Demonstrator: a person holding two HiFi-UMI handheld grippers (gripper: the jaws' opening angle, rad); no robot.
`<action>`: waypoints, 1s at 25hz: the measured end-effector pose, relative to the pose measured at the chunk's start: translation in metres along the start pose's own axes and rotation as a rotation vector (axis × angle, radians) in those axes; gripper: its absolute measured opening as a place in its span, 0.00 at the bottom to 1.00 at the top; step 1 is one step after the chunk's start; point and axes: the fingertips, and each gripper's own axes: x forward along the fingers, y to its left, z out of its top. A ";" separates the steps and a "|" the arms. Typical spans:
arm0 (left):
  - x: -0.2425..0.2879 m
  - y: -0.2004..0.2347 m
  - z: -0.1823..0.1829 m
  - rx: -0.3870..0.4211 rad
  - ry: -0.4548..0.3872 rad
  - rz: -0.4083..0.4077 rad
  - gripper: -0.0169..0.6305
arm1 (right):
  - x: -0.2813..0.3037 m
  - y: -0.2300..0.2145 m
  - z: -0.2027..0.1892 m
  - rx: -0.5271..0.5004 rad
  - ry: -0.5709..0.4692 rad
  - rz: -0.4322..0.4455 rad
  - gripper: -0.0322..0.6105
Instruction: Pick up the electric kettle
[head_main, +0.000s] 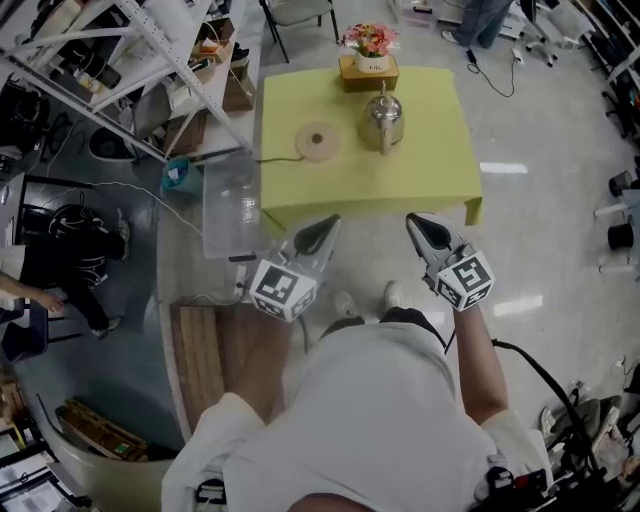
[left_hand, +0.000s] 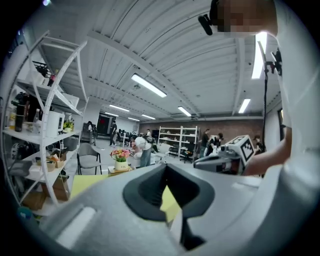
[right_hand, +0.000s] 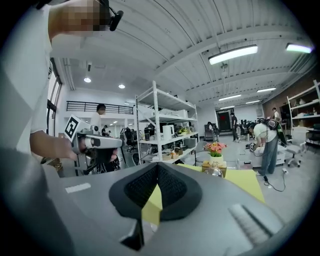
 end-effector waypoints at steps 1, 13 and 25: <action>0.001 -0.003 0.004 0.005 -0.003 0.002 0.03 | -0.003 -0.003 0.002 0.004 -0.004 -0.006 0.06; 0.020 -0.025 0.021 0.025 -0.028 0.055 0.03 | -0.027 -0.019 0.019 -0.001 -0.050 0.011 0.05; 0.021 -0.027 0.020 0.033 -0.010 0.088 0.03 | -0.026 -0.025 0.034 0.001 -0.093 0.039 0.05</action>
